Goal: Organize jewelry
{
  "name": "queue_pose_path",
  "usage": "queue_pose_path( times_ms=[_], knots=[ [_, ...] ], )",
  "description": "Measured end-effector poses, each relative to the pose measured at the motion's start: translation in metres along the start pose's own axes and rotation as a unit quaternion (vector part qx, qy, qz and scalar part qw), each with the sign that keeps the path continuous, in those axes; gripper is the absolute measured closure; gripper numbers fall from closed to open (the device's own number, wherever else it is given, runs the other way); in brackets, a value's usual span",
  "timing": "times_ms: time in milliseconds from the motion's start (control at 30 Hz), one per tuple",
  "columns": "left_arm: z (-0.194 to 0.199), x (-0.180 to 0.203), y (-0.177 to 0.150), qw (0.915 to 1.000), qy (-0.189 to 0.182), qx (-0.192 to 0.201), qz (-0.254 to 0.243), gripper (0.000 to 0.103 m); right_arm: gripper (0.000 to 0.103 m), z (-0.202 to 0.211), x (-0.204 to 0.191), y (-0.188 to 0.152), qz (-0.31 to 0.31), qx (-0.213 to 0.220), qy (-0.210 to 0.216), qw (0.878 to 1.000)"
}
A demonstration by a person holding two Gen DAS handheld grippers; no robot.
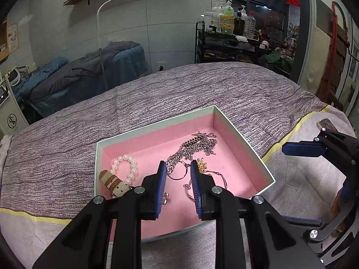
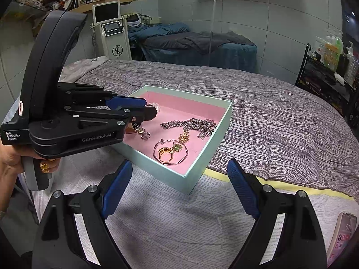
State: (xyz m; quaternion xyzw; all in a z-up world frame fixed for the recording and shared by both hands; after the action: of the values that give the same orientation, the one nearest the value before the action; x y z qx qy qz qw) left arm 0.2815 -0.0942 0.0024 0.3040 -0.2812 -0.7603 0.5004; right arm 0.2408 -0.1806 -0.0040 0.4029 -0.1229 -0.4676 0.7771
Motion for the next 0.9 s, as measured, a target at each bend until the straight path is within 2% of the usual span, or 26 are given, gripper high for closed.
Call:
queue_pose_path(
  times_ms=[100,167,300,400,467,633,700,800,900],
  knots=[
    [-0.002,-0.002,0.000,1.0000,0.005,-0.001,0.001,0.079,0.017,-0.002,0.001,0.000,0.000,-0.006,0.000,1.000],
    [-0.003,-0.003,0.000,1.0000,0.007,-0.001,0.001,0.070,0.017,-0.002,0.002,-0.001,-0.003,-0.006,-0.001,1.000],
    [-0.004,-0.004,0.001,0.9999,0.013,0.003,0.003,0.058,0.017,-0.002,0.006,-0.003,-0.011,-0.008,-0.002,1.000],
    [0.001,-0.010,0.000,0.9993,0.035,0.013,0.010,0.043,0.017,-0.001,0.007,-0.004,-0.016,-0.007,-0.005,1.000],
    [0.010,-0.017,0.000,0.9982,0.050,0.025,0.020,0.029,0.017,0.002,0.006,-0.005,-0.018,-0.003,-0.009,1.000],
    [0.047,-0.044,-0.015,0.9914,0.082,0.055,0.086,0.009,0.017,0.016,-0.005,-0.005,-0.028,0.027,-0.011,0.999],
    [0.066,-0.053,-0.025,0.9867,0.093,0.070,0.114,0.007,0.015,0.024,-0.013,-0.004,-0.033,0.050,-0.016,0.998],
    [0.095,-0.066,-0.044,0.9753,0.122,0.095,0.157,0.007,0.012,0.036,-0.031,-0.003,-0.025,0.083,-0.030,0.996],
    [0.114,-0.073,-0.065,0.9669,0.133,0.102,0.192,0.007,0.012,0.044,-0.050,-0.001,-0.009,0.101,-0.044,0.994]
  ],
)
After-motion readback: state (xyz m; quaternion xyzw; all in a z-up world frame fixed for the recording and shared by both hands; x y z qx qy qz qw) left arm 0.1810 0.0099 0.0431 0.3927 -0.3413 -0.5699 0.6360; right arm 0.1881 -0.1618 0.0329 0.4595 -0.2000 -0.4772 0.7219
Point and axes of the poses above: each gripper's, at about its wrist camera, not at the fingertips, and z roughly against the way its jaws point, x to its right, y to its top, the point moved 5 cm from there along -z, roughly the way its jaws point, and after that the axes turned 13 degrees about y, right-handed, at the moved point
